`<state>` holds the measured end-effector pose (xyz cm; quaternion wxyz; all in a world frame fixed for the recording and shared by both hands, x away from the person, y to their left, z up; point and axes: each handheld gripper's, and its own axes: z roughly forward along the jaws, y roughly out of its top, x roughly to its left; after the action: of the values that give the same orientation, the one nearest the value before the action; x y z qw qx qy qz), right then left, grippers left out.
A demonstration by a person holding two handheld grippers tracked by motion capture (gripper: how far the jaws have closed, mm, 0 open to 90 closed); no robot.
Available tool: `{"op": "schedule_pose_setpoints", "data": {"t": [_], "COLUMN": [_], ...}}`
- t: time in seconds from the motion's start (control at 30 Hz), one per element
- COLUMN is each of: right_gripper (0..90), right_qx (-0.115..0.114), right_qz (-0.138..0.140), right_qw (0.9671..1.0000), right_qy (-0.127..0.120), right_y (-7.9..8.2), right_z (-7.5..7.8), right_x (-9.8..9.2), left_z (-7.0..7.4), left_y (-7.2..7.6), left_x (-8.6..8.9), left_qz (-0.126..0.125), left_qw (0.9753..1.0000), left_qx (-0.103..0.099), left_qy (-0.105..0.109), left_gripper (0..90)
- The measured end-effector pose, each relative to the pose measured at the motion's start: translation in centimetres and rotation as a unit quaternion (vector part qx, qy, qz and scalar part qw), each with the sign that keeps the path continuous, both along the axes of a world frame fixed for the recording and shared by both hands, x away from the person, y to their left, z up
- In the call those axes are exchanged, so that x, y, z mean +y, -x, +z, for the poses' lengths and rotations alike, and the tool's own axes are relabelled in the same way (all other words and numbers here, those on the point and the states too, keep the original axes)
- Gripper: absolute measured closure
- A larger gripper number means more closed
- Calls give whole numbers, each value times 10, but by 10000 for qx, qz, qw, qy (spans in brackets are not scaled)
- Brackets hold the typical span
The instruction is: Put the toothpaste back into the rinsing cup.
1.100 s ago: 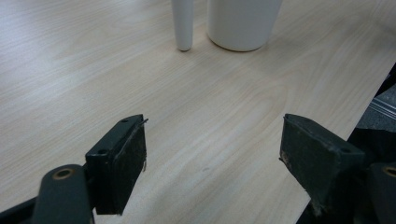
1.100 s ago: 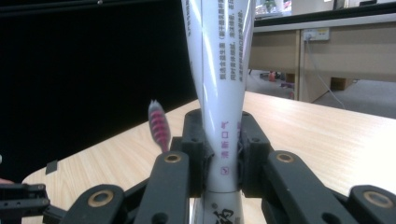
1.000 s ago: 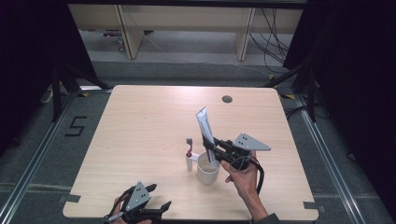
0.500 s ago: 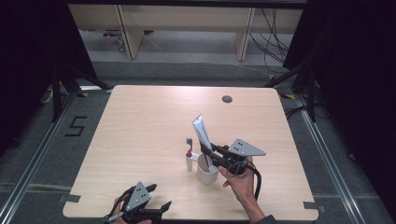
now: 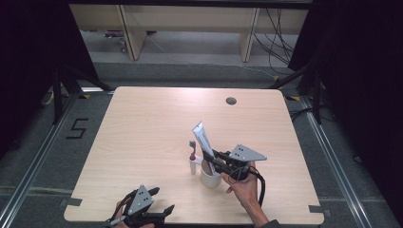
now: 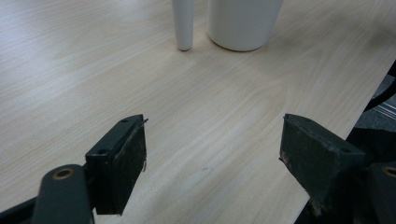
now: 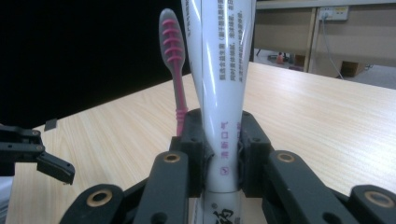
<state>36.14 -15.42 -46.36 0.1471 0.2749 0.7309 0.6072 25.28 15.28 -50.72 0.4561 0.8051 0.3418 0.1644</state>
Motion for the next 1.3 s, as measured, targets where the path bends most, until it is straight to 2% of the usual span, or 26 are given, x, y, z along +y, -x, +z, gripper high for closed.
{"op": "schedule_pose_setpoints", "data": {"t": [0.03, 0.07, 0.1, 0.13, 0.17, 0.2, 0.23, 0.27, 0.37, 0.4, 0.53, 0.57, 0.63, 0.67, 0.7, 0.73, 0.83, 0.87, 0.9, 0.97, 1.0, 1.03, 1.07, 1.1, 1.17, 1.3], "right_gripper": [764, 763, 763, 763, 762, 762, 761, 761, 760, 760, 760, 760, 760, 759, 759, 759, 759, 759, 759, 758, 759, 758, 758, 758, 757, 752], "right_qx": [177, 161, 64, 174, 65, 63, 168, 129, 102, 202, 206, 278, 303, 105, 149, 364, 344, 285, 292, 263, 392, 341, 426, 470, 516, 600], "right_qz": [6, -5, -49, 12, 52, 55, 29, 28, 39, 72, 92, 57, 121, 74, 104, 102, 59, 96, 117, 72, 95, 123, 160, 175, 185, 46], "right_qw": [9998, 9999, 9999, 9998, 10000, 9999, 9998, 9999, 9998, 9996, 9994, 9990, 9988, 9989, 9989, 9983, 9978, 9979, 9978, 9969, 9961, 9961, 9956, 9958, 9948, 9937], "right_qy": [-50, -34, 72, 4, 25, 151, 115, 102, 160, 201, 250, 342, 376, 442, 439, 437, 562, 575, 591, 740, 781, 806, 816, 768, 861, 942], "right_y": [2, 2, 1, 2, 0, 0, 2, 1, 0, 1, 0, 1, 1, -1, -1, 1, 2, 0, 0, 1, 3, 2, 3, 3, 3, 6], "right_z": [-1, -1, -1, -2, -2, -2, -2, -2, -2, -2, -2, 0, 1, 1, 1, 2, 5, 5, 5, 7, 7, 7, 7, 7, 6, 6], "right_x": [1, 1, 0, 1, 1, 0, 1, 1, 1, 1, 1, 0, 1, 0, 0, 1, 1, 1, 1, 0, 0, 0, 1, 2, 1, -1], "left_z": [0, 1, 1, 0, 0, 0, 0, 1, 0, 0, 0, 0, 0, 0, 0, 0, 0, 0, 0, 0, 0, 0, 0, 0, 0, 0], "left_y": [0, -1, -1, 0, 0, 0, -1, -1, 0, 0, 0, 0, 1, 0, 0, 0, 0, 0, 0, 0, 0, 1, 1, 0, 1, 1], "left_x": [0, 1, 1, 1, 0, 0, 1, 1, 1, 0, 0, 0, 0, 0, 0, 0, 0, 1, 0, 0, 0, -2, -1, 0, -1, -1], "left_qz": [-4, -29, -29, -17, -6, -7, -24, -28, -19, -10, -9, -4, -6, -10, -13, -15, -18, -29, -13, -18, -30, 2, 1, -19, 10, -2], "left_qw": [10000, 9999, 9999, 10000, 10000, 10000, 9999, 9999, 10000, 10000, 10000, 10000, 10000, 10000, 10000, 10000, 10000, 9999, 10000, 10000, 10000, 10000, 10000, 10000, 10000, 10000], "left_qx": [-6, -21, -26, -15, -3, -4, -25, -23, -8, 6, 2, 6, 26, 22, 11, 5, 2, -16, 7, 7, -5, 7, 9, 11, 35, 34], "left_qy": [-4, -130, -121, -81, -5, -13, -110, -126, -75, -1, -8, 3, -3, -34, -21, -19, -18, -105, -6, -17, -79, 86, 72, -60, 47, 24], "left_gripper": [224, 224, 224, 224, 225, 225, 225, 225, 228, 228, 229, 229, 229, 229, 229, 229, 231, 231, 231, 231, 231, 231, 231, 231, 231, 231]}}
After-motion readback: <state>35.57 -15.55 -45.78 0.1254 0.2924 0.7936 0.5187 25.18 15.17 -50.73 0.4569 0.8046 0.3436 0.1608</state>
